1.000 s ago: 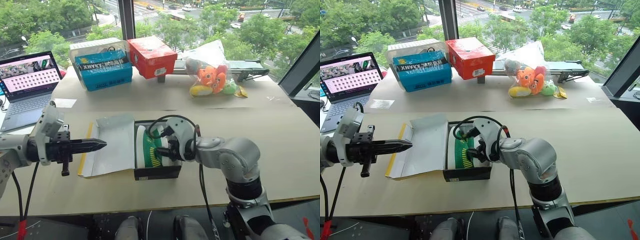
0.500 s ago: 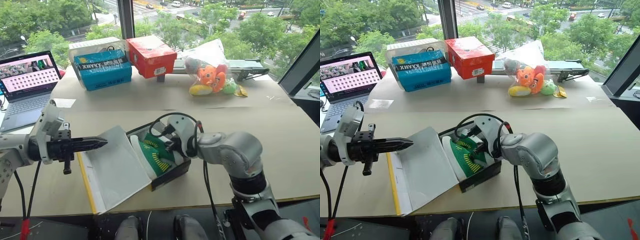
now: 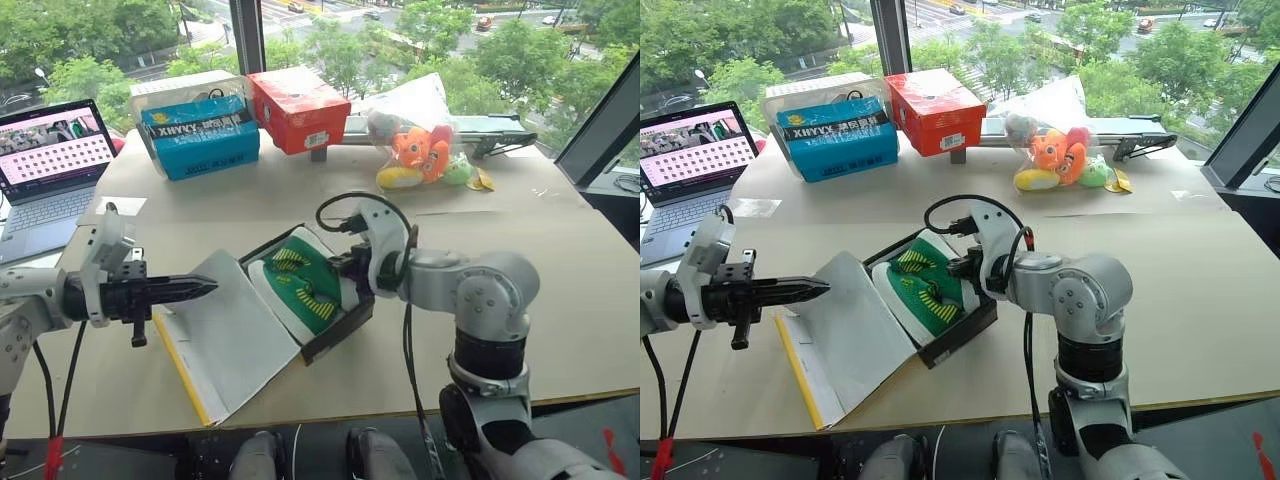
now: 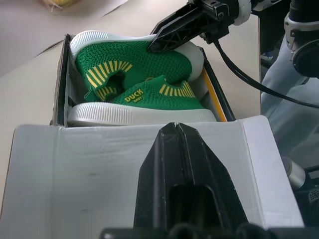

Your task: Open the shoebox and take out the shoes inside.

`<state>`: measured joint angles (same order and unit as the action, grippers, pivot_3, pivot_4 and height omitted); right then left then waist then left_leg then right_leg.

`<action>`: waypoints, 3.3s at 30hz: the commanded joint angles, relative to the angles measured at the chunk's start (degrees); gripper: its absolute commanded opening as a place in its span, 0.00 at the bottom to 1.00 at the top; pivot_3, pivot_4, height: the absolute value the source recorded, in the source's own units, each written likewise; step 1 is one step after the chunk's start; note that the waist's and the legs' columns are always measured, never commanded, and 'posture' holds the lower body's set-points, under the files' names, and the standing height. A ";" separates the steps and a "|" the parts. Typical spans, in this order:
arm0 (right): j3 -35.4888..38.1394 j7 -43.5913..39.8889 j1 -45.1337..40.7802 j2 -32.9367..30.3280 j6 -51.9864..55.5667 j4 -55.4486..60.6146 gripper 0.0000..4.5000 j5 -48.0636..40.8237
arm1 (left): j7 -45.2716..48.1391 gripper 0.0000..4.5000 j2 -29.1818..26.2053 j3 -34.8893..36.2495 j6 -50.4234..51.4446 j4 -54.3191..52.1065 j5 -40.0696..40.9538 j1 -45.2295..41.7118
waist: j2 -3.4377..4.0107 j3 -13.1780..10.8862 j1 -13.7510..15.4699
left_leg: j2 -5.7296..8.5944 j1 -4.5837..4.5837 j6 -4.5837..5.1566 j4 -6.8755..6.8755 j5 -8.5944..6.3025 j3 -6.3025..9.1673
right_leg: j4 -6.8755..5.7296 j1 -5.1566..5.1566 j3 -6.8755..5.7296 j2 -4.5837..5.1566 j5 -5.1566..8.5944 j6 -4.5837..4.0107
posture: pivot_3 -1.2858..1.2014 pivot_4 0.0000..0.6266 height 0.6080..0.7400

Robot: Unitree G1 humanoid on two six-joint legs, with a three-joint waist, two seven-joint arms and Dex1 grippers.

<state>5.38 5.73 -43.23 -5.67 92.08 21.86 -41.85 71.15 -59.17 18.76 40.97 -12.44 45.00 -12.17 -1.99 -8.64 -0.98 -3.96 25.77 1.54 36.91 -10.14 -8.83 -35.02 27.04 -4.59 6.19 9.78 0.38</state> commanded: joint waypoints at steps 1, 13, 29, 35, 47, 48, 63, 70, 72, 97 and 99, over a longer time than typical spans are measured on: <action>3.70 2.55 0.83 2.16 0.42 1.33 0.11 -5.05 | 1.03 0.00 -0.42 0.04 -1.69 0.31 -0.53 -1.24 | 0.00 0.00 -0.01 | 0.00 0.00 0.00 0.00 0.00 0.01 | 0.00 -0.01 0.00 0.00 0.00 0.00 | 0.52 0.24 0.99; 14.67 12.17 -2.50 5.18 0.42 0.96 0.11 -14.54 | 2.70 0.00 -1.11 -0.31 -2.11 1.44 -1.46 -1.77 | 0.01 -0.01 -0.08 | 0.01 0.00 0.01 0.00 0.01 0.09 | 0.00 -0.03 0.00 -0.02 0.00 0.01 | 0.52 0.24 0.99; 22.34 21.28 1.16 9.26 0.28 0.00 0.11 -25.02 | 4.08 0.00 -1.14 -1.38 -2.53 2.34 -3.19 -3.02 | 0.02 -0.01 -0.36 | 0.02 -0.01 0.05 0.01 0.03 0.17 | -0.01 -0.10 0.00 -0.07 0.00 0.01 | 0.52 0.24 0.99; 24.20 25.06 -2.64 8.46 -2.84 -0.14 0.11 -32.22 | 4.63 0.00 -1.33 -2.02 -2.44 2.84 -3.72 -3.81 | 0.08 -0.05 -0.41 | 0.01 -0.02 0.36 0.01 0.22 0.20 | 0.00 -0.11 0.00 -0.08 0.00 0.01 | 0.52 0.24 0.99; 16.85 43.49 9.74 0.87 -22.12 -5.67 0.11 -60.97 | 5.05 0.00 -1.19 -2.89 -2.01 2.93 -4.14 -5.00 | 0.11 -0.06 -1.07 | 0.01 -0.22 0.36 0.01 0.21 0.38 | 0.05 -0.45 -0.07 -0.04 0.01 0.01 | 0.52 0.24 0.99; 16.06 44.70 11.07 0.02 -24.43 -6.02 0.11 -62.83 | 5.03 0.00 -1.17 -2.95 -1.98 2.85 -4.14 -5.00 | 0.11 -0.06 -1.21 | 0.00 -0.25 0.36 0.01 0.21 0.39 | 0.06 -0.47 -0.07 -0.04 0.03 0.02 | 0.52 0.24 0.99; 13.89 44.10 12.89 -3.86 -49.09 -7.23 0.11 -71.15 | 4.69 0.00 -1.06 -3.76 -1.47 2.12 -4.01 -5.21 | 0.21 -0.13 -1.41 | 0.01 -0.46 0.32 0.00 0.18 0.59 | 0.10 -0.70 -0.05 -0.09 0.11 -0.03 | 0.52 0.24 0.99; 14.16 39.31 12.16 -15.51 -48.42 -12.03 0.11 -69.33 | 4.50 0.00 -0.97 -3.81 -1.26 1.88 -3.94 -5.16 | 0.28 -0.18 -1.01 | 0.04 -0.46 0.33 0.00 0.19 0.60 | 0.12 -0.72 -0.05 -0.06 0.26 -0.27 | 0.52 0.24 0.99; 12.57 35.55 11.49 -21.54 -44.92 -16.01 0.11 -63.91 | 4.27 0.00 -0.74 -4.00 -1.24 1.80 -3.93 -5.33 | 0.31 -0.19 -0.97 | 0.04 -0.47 0.34 0.00 0.19 0.60 | 0.11 -0.72 -0.04 -0.07 0.26 -0.27 | 0.52 0.24 0.99; 3.32 7.99 9.10 -34.01 -31.55 -30.91 0.38 -14.64 | 3.85 0.00 0.49 -4.82 -2.38 2.59 -4.17 -7.02 | 0.38 -0.25 0.44 | 0.17 -0.60 0.24 0.10 0.14 0.61 | 0.14 -0.86 0.17 -0.08 0.15 -0.09 | 0.52 0.24 0.99; 4.89 7.67 8.80 -33.20 -30.95 -30.09 0.53 -13.63 | 4.11 0.00 0.52 -5.09 -2.59 2.96 -4.38 -7.26 | 0.38 -0.25 0.58 | 0.19 -0.57 0.24 0.10 0.13 0.61 | 0.15 -0.85 0.17 -0.07 0.15 -0.09 | 0.52 0.24 0.99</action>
<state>8.10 13.64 -34.55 -39.25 60.03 -9.49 -57.00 74.87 -58.53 13.51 39.74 -9.23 40.58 -18.04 -1.61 -8.89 -0.40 -3.76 25.23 1.78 37.02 -10.01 -8.23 -34.86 26.22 -4.42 6.13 9.93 0.28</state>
